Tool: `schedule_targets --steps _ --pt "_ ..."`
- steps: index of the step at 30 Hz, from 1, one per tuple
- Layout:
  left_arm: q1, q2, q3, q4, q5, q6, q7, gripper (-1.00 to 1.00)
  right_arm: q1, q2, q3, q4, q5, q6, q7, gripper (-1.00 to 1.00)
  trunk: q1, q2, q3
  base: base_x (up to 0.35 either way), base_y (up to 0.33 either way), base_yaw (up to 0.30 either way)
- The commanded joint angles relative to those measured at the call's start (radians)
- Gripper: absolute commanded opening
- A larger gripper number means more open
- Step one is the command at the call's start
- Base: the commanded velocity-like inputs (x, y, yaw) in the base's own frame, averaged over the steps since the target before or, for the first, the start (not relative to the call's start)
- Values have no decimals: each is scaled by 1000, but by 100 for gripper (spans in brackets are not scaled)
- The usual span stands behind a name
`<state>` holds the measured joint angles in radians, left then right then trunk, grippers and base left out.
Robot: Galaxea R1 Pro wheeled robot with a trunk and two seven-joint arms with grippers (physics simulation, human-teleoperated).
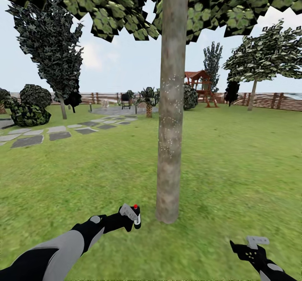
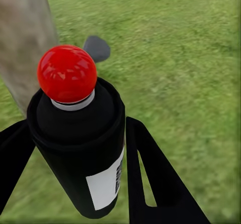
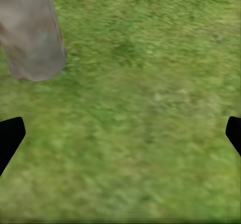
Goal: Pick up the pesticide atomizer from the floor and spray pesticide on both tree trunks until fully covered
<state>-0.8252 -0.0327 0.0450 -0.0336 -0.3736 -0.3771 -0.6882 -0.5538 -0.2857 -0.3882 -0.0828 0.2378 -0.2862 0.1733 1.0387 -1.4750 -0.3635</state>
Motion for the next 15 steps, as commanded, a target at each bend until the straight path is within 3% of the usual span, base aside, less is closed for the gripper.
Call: schedule_targets --steps 1,15 --pt "0 0 3 0 1 0 1 -100 0 0 0 0 0 0 0 100 0 0 -2 -20 0 0" --pt "0 -1 3 0 1 0 1 -100 0 0 0 0 0 0 0 100 0 0 -25 -2 0 0"
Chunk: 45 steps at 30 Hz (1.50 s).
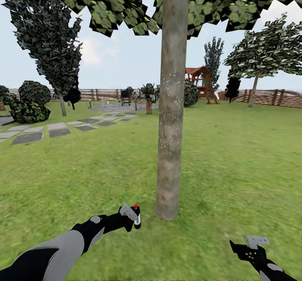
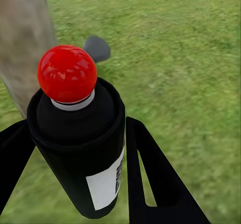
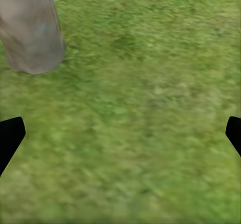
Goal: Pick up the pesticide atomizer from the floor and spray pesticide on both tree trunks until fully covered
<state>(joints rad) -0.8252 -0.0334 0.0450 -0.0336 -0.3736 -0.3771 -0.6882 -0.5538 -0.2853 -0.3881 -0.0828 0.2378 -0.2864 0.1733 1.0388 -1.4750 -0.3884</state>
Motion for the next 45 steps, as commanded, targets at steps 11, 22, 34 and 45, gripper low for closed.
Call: schedule_targets --steps 11,22,34,45 --pt "0 0 4 0 2 4 2 -100 0 10 0 0 1 1 0 100 0 0 -18 0 0 0" --pt "0 -8 4 1 2 3 2 -100 0 17 0 0 2 1 0 100 0 0 -19 0 -243 -26" --pt "0 -12 4 1 2 4 2 -100 0 17 0 0 2 1 0 100 0 0 -19 0 -313 -260" --pt "0 -17 4 1 2 4 2 -100 0 17 0 1 43 2 1 100 0 0 -25 0 -314 -208"
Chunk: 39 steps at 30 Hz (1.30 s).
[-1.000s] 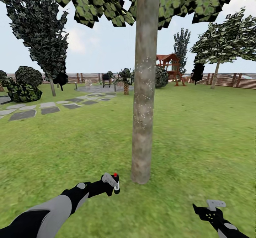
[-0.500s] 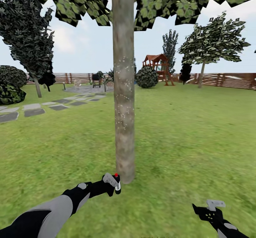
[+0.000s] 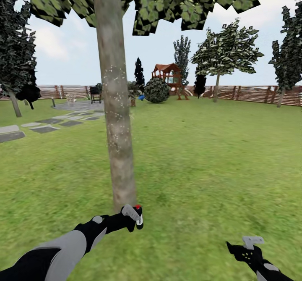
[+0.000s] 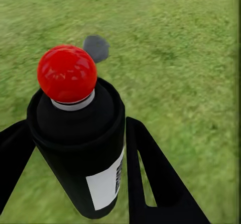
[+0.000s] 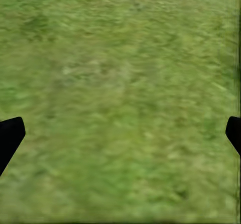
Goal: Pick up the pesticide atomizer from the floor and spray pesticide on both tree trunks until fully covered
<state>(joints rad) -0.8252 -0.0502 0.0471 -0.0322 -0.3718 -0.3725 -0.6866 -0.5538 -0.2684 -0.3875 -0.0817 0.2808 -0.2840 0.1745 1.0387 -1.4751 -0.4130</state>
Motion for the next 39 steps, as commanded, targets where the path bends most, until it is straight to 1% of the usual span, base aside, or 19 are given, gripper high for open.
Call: schedule_targets --steps 1,4,6,8,11,14,16,17,20,22,24,26,31,35,39 --pt "0 -2 2 0 1 0 1 -100 0 0 -1 0 11 0 -1 100 0 0 0 0 -314 -24" --pt "0 -3 2 0 1 0 2 -100 3 -4 -3 18 19 2 -13 100 0 0 -1 0 -314 -11" --pt "0 -3 2 0 1 0 2 -100 12 -5 -3 64 20 1 -58 100 0 0 -1 0 -314 -3" --pt "0 -5 2 0 1 0 2 -100 31 -5 -2 96 22 1 -126 100 0 0 -1 7 -314 -1" --pt "0 -15 2 0 1 1 4 -100 52 -3 -1 116 24 2 -168 100 0 0 -1 68 -314 0" --pt "0 -23 2 0 1 1 4 -100 57 0 -1 124 26 2 -174 100 0 0 -1 123 -311 0" --pt "0 -23 3 0 2 0 4 -100 58 3 -1 128 26 1 -175 100 0 0 -1 133 -302 0" --pt "0 -23 6 0 12 0 4 -100 59 3 -1 129 26 1 -176 100 0 0 -1 134 -287 0" --pt "0 -25 8 -1 60 -1 4 -100 61 3 -1 130 25 0 -176 100 0 0 -1 137 -277 0" --pt "0 -26 9 -1 73 -1 4 -100 61 3 -1 131 25 0 -177 100 0 0 -1 148 -276 0" --pt "0 -44 9 -1 94 0 4 -100 62 1 -2 131 25 0 -179 100 0 0 -1 163 -276 0" --pt "0 -53 10 -1 104 -1 4 -100 62 1 -1 131 25 0 -179 100 0 0 -1 174 -276 0" --pt "0 -59 9 -2 112 0 4 -100 67 2 -1 131 26 3 -178 100 0 0 -1 194 -276 0" --pt "0 -61 7 -2 112 0 5 -100 67 4 -1 131 37 3 -178 100 0 0 -1 231 -276 -15" --pt "0 -62 7 -2 113 0 6 -100 68 5 -1 131 39 2 -178 100 0 0 -1 242 -276 -183"
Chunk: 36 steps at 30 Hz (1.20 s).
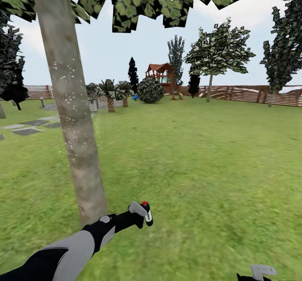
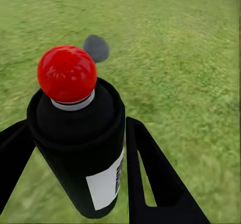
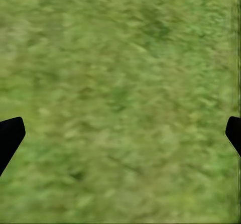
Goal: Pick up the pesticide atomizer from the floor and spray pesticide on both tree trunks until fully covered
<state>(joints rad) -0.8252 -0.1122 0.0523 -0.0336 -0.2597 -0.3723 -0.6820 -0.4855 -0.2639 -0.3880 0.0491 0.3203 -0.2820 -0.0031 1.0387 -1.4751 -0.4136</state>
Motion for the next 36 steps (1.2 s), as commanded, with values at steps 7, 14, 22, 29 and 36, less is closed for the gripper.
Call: schedule_targets --steps 7,14,22,29,36 --pt "0 -26 2 0 -1 1 2 -100 1 0 0 1 0 1 0 100 0 0 0 245 -275 -111" --pt "0 -29 1 0 -1 1 2 -100 12 0 0 2 0 1 1 100 0 0 0 258 -265 -99" --pt "0 -30 1 0 -1 1 2 -100 16 0 0 2 1 0 2 100 0 0 0 261 -262 -276" --pt "0 -30 1 0 -1 2 2 -100 16 0 0 2 0 0 1 100 0 0 0 264 -259 -285" --pt "0 -30 1 0 -1 2 74 -100 16 0 0 2 1 0 1 100 0 0 0 304 -188 -64"
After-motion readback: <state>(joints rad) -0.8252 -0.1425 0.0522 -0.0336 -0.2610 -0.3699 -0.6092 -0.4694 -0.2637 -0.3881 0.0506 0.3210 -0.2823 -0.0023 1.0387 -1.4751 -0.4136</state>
